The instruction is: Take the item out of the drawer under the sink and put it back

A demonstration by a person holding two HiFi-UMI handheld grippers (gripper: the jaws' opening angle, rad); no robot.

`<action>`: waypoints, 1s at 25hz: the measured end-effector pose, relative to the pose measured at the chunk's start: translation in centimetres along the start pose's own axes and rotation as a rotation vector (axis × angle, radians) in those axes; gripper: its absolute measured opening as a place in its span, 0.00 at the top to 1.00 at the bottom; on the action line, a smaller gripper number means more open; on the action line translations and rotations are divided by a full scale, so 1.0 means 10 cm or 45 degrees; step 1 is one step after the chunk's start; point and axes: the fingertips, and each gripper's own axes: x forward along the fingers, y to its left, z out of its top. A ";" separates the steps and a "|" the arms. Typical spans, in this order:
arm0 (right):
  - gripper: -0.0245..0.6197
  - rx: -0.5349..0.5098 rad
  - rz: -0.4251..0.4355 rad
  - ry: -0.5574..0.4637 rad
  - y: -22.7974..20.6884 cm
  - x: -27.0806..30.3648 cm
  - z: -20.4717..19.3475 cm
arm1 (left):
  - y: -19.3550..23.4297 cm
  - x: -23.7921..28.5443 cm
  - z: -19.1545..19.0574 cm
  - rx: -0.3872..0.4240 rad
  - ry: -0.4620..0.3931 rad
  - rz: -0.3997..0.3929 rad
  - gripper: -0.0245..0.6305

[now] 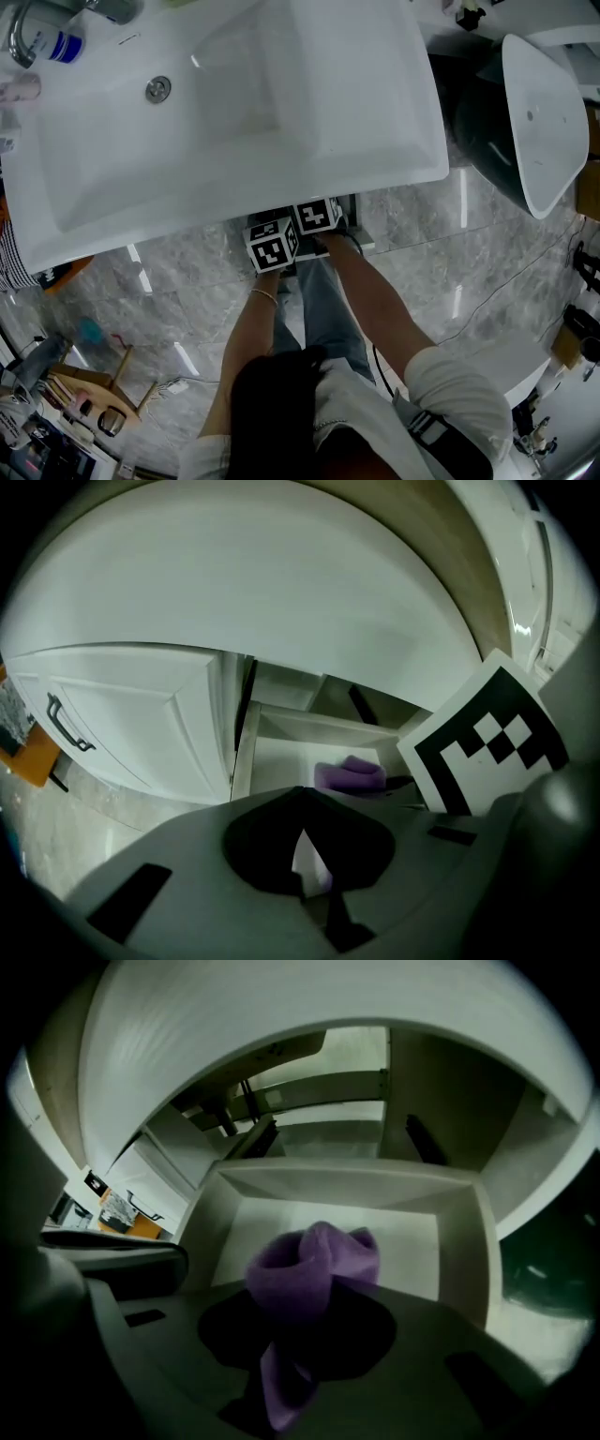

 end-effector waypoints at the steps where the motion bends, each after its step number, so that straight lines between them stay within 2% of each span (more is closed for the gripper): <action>1: 0.82 0.004 -0.004 0.032 -0.02 0.03 -0.09 | 0.00 0.00 0.01 0.015 0.002 -0.002 0.96; 3: 0.85 -0.004 -0.005 0.038 -0.03 0.00 -0.10 | 0.02 -0.01 0.02 0.035 0.003 -0.007 0.96; 9: 0.87 0.013 0.003 -0.083 0.00 -0.19 0.13 | -0.02 -0.05 0.05 0.039 -0.008 -0.031 0.96; 14: 0.87 0.055 0.016 -0.178 -0.02 -0.39 0.23 | -0.14 -0.12 0.07 0.109 -0.001 -0.082 0.96; 25: 0.87 0.054 -0.035 -0.263 0.05 -0.96 0.28 | -0.25 -0.52 0.24 0.134 -0.041 -0.142 0.96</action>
